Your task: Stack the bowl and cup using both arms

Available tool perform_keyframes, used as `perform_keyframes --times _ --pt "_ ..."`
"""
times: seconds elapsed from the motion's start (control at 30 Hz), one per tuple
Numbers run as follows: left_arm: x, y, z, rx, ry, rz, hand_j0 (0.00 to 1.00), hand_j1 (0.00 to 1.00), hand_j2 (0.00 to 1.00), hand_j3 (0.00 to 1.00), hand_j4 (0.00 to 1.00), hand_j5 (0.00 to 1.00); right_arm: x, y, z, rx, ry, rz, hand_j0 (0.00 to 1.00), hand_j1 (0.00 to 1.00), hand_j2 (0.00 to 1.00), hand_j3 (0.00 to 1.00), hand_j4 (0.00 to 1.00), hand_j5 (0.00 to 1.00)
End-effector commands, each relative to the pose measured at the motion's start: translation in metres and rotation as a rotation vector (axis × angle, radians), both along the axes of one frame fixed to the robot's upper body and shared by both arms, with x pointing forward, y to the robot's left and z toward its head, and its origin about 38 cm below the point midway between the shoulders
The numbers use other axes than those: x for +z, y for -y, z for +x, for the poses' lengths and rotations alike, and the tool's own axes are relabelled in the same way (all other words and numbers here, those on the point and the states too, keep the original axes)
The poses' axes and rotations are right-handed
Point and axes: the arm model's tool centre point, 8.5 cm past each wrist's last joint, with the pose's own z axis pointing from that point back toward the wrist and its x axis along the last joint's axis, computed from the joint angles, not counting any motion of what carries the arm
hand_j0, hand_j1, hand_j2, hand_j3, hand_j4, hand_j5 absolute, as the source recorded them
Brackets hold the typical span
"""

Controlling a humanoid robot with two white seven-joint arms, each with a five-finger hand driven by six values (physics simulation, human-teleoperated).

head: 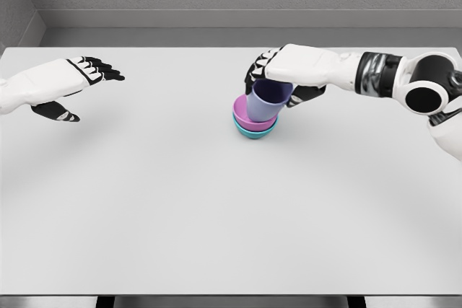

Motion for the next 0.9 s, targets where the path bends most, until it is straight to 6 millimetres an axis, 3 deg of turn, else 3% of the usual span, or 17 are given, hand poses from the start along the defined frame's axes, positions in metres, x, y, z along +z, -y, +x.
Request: perform_keyframes --times 0.0,0.27,0.3,0.37,0.73,0.83,0.87 --pt "0.001 0.0 0.0 0.003 0.0 -0.006 1.0 1.0 1.0 1.0 1.0 1.0 -0.002 0.001 0.002 -0.008 -0.009 0.001 0.63 0.63 0.63 0.63 0.63 0.63" --pt "0.001 0.0 0.0 0.003 0.0 -0.006 1.0 1.0 1.0 1.0 1.0 1.0 -0.005 0.0 0.006 -0.016 -0.02 0.008 0.64 0.64 0.64 0.64 0.64 0.64" --pt "0.001 0.0 0.0 0.003 0.0 -0.006 1.0 1.0 1.0 1.0 1.0 1.0 -0.005 -0.001 0.006 -0.014 -0.021 0.008 0.71 0.71 0.71 0.71 0.71 0.71" --pt "0.001 0.0 0.0 0.003 0.0 -0.006 1.0 1.0 1.0 1.0 1.0 1.0 -0.006 0.0 0.007 -0.021 -0.025 0.008 0.98 0.98 0.98 0.98 0.98 0.98" --pt "0.001 0.0 0.0 0.003 0.0 -0.006 1.0 1.0 1.0 1.0 1.0 1.0 -0.003 -0.001 0.005 -0.013 -0.016 0.01 1.0 1.0 1.0 1.0 1.0 1.0" --pt "0.001 0.0 0.0 0.003 0.0 -0.006 1.0 1.0 1.0 1.0 1.0 1.0 0.016 -0.004 -0.005 0.021 0.037 0.013 1.0 1.0 1.0 1.0 1.0 1.0" --pt "0.001 0.0 0.0 0.003 0.0 -0.006 1.0 1.0 1.0 1.0 1.0 1.0 0.037 0.005 -0.009 0.014 0.094 0.034 1.0 1.0 1.0 1.0 1.0 1.0"
